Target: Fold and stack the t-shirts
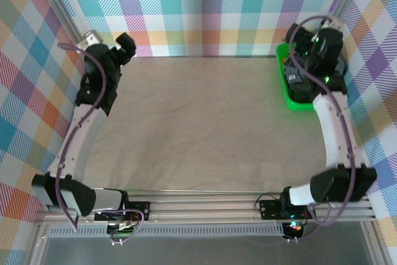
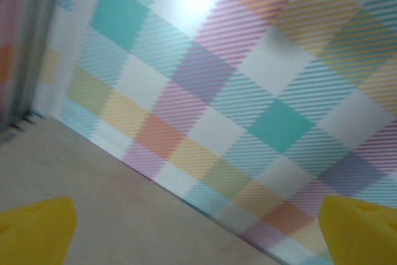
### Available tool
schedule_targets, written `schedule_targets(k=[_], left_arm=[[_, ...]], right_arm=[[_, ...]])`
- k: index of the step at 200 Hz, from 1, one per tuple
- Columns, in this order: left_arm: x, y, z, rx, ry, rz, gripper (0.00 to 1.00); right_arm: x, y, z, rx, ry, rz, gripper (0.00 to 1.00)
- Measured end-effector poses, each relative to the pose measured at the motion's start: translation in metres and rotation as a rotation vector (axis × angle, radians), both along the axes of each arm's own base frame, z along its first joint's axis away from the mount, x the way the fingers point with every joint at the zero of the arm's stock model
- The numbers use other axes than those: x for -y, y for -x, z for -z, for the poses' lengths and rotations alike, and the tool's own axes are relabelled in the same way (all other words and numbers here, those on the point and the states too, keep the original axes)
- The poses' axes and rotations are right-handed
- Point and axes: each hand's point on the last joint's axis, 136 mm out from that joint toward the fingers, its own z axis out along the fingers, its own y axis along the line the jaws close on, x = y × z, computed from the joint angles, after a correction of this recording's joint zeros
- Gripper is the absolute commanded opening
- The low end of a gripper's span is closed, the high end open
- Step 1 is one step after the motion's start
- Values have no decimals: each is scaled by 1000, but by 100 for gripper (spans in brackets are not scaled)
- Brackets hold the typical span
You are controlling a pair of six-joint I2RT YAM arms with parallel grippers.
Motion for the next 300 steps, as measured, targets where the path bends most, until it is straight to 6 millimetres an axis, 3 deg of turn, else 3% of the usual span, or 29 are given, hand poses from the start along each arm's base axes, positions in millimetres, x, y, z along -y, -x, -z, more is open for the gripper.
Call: schedule_targets(k=[10, 28, 53, 74, 92, 109, 123, 141, 152, 167, 195, 215, 231, 242, 270, 300], left_arm=[[26, -13, 4, -37, 34, 95, 99], [80, -29, 24, -132, 82, 282, 95], [139, -25, 37, -212, 128, 489, 93], [166, -9, 32, -227, 146, 599, 92], [179, 4, 26, -225, 154, 653, 90], [182, 18, 22, -226, 164, 676, 86], [178, 27, 20, -228, 172, 675, 82], [173, 39, 18, -234, 173, 672, 78], [172, 43, 17, -239, 173, 671, 74], [170, 47, 18, -245, 170, 670, 71], [169, 48, 22, -259, 167, 661, 67], [168, 48, 25, -271, 166, 657, 66], [167, 48, 26, -271, 165, 652, 65], [167, 47, 26, -273, 166, 651, 64], [166, 45, 30, -281, 166, 641, 64], [162, 44, 39, -306, 157, 611, 63]], right_arm=[[15, -20, 15, -62, -25, 40, 94], [42, -62, 68, -225, -76, 100, 93], [80, -101, 149, -427, -132, 176, 94], [108, -119, 195, -529, -162, 231, 96], [125, -130, 215, -560, -172, 265, 93], [137, -138, 231, -569, -189, 286, 73], [142, -141, 242, -576, -206, 295, 39], [141, -145, 249, -576, -218, 281, 10], [140, -148, 248, -557, -220, 271, 0], [135, -145, 248, -544, -220, 265, 0], [112, -125, 228, -497, -196, 242, 0], [82, -106, 189, -424, -169, 200, 0], [57, -91, 142, -326, -150, 158, 0], [38, -79, 99, -230, -142, 115, 0], [12, -51, 2, -13, -118, 31, 0], [-18, -26, -74, 156, -88, -61, 0]])
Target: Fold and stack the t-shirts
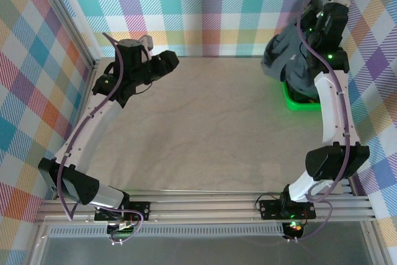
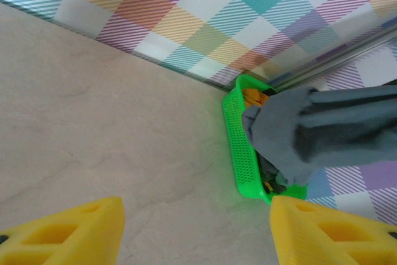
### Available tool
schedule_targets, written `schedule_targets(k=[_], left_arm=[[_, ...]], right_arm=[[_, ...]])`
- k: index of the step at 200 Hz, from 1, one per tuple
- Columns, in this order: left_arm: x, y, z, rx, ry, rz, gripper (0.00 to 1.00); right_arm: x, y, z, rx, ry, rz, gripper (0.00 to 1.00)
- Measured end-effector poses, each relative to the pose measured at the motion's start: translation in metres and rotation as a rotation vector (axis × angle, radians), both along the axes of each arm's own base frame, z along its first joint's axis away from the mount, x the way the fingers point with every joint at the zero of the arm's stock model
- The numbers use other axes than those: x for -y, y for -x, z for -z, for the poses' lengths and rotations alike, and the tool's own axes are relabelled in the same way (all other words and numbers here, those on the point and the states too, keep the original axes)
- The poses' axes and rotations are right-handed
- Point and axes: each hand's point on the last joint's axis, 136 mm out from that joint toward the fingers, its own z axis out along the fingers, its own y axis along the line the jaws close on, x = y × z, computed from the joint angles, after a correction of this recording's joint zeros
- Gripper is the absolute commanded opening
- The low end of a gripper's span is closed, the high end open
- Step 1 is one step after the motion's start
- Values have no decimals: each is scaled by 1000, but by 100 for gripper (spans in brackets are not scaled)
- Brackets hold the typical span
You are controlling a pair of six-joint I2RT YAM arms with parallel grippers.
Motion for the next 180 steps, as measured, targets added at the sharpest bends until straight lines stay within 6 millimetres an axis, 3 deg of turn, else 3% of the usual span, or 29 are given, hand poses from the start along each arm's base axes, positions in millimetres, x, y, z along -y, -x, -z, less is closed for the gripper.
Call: schedule_targets(k=[7, 8, 32, 50, 66, 80, 100, 108, 123, 137, 150, 163, 180], left_arm=[[-2, 0, 3, -9, -7, -7, 64], [-2, 0, 3, -10, -8, -9, 64], [-9, -1, 11, -30, -35, -45, 64], [-16, -1, 16, -45, -60, -80, 64], [-26, 2, 22, -70, -95, -123, 65], [-36, 6, 26, -85, -126, -166, 66], [-52, 13, 27, -99, -170, -227, 67], [-60, 16, 26, -100, -186, -255, 67], [-71, 23, 25, -107, -211, -293, 70], [-79, 28, 25, -116, -224, -318, 72], [-85, 33, 27, -128, -237, -333, 73], [-90, 39, 34, -151, -256, -347, 73], [-94, 46, 48, -188, -276, -351, 73]], right_arm=[[-7, 4, -9, 20, 7, -17, 0], [-15, 7, -17, 38, 10, -38, 0], [-67, 30, -55, 122, 29, -169, 0], [-103, 47, -76, 169, 32, -264, 0], [-137, 64, -82, 184, 32, -351, 0], [-179, 82, -74, 169, 28, -447, 0], [-240, 102, -33, 76, 29, -597, 0], [-276, 113, -10, 29, 28, -678, 1], [-329, 123, 39, -76, 40, -785, 22], [-385, 139, 99, -202, 54, -906, 43], [-423, 153, 151, -321, 60, -993, 53], [-441, 164, 196, -432, 77, -1037, 56], [-432, 165, 225, -503, 90, -1020, 55]])
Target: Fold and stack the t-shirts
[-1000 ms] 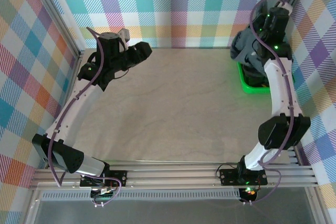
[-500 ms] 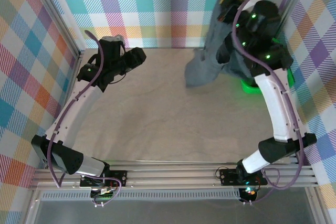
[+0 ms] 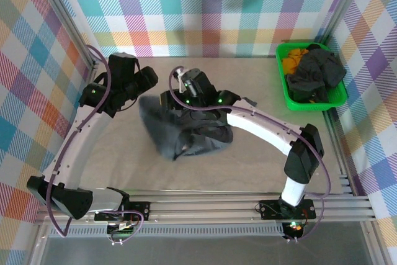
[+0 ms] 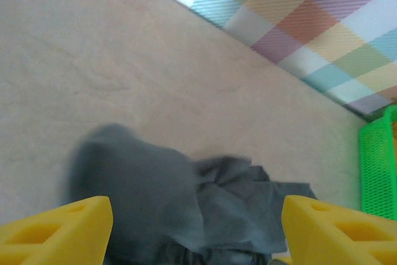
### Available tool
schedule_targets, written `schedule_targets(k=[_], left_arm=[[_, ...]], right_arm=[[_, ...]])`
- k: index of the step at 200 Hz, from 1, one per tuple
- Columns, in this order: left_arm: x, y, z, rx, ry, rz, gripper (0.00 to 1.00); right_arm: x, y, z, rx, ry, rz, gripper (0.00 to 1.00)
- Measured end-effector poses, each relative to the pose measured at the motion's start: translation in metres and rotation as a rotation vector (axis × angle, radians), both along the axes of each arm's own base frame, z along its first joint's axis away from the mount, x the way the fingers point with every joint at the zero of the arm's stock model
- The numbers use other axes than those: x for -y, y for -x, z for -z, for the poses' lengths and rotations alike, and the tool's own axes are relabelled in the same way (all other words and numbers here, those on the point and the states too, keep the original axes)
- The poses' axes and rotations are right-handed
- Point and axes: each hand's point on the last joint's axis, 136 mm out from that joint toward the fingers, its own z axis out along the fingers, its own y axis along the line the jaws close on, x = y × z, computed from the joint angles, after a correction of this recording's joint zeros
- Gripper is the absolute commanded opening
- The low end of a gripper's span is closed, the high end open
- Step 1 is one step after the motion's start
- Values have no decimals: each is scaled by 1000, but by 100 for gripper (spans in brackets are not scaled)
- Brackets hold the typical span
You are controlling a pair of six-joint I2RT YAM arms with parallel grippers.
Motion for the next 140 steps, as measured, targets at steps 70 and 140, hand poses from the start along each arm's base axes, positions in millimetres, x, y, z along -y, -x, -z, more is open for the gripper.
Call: schedule_targets(k=[70, 140], left_arm=[[-30, 22, 101, -301, 36, -118, 76], [-30, 4, 236, -674, 50, -189, 71]], right_arm=[[166, -74, 32, -138, 34, 381, 53], [121, -110, 181, -494, 151, 308, 53]])
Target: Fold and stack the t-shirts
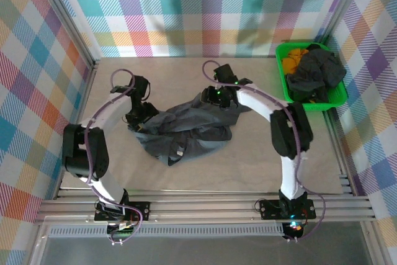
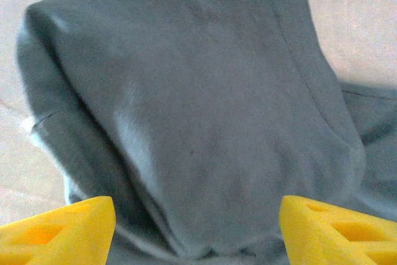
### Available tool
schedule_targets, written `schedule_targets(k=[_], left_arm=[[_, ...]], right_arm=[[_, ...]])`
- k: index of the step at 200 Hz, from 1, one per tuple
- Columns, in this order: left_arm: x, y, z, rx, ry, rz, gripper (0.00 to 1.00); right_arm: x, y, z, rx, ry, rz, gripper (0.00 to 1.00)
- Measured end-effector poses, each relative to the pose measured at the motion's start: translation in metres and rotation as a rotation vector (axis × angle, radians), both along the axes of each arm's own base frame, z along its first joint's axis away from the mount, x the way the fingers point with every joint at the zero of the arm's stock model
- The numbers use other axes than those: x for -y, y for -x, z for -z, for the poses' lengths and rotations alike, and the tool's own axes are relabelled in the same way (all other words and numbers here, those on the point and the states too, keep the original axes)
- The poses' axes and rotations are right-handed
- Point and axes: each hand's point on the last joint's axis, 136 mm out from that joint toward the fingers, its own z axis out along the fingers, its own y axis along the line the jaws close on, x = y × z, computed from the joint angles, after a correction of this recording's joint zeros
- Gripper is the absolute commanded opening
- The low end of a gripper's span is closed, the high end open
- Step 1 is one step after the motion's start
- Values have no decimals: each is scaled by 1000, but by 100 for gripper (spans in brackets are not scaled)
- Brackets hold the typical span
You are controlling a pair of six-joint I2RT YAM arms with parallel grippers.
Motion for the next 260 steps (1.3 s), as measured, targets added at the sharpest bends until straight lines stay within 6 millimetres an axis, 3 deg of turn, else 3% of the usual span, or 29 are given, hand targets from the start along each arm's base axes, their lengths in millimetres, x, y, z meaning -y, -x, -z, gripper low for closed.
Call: schedule_targets(k=[19, 35, 55, 83, 131, 157, 166, 182, 204, 226, 242, 260], left_arm=[[-3, -18, 8, -14, -41, 19, 78], [-8, -37, 11, 2, -75, 18, 82], [-22, -45, 17, 3, -98, -5, 84], [-48, -58, 23, 1, -109, -69, 86], [-59, -100, 42, 5, -136, -98, 84], [-61, -117, 57, -10, -151, -100, 80], [-61, -123, 63, -14, -154, -100, 73], [-61, -126, 63, -21, -165, -94, 50], [-58, -130, 65, -25, -170, -85, 32], [-54, -131, 66, -31, -175, -67, 18], [-55, -128, 66, -27, -184, -66, 0], [-54, -126, 63, -14, -173, -77, 0]], right_arm=[[-16, -15, 30, -46, 1, -8, 52], [-29, -32, 42, -56, -16, -15, 52], [-44, -51, 47, -52, -39, -20, 52], [-48, -58, 48, -56, -48, -10, 48], [-41, -65, 51, -63, -12, 21, 13], [-34, -68, 52, -56, 4, 34, 2], [-31, -70, 51, -51, 8, 39, 0], [-26, -74, 46, -38, 11, 44, 0], [-20, -79, 30, -6, 10, 51, 0], [-12, -81, 0, 43, 1, 60, 0], [-7, -84, -28, 87, -18, 68, 0], [3, -88, -56, 133, -39, 82, 0]])
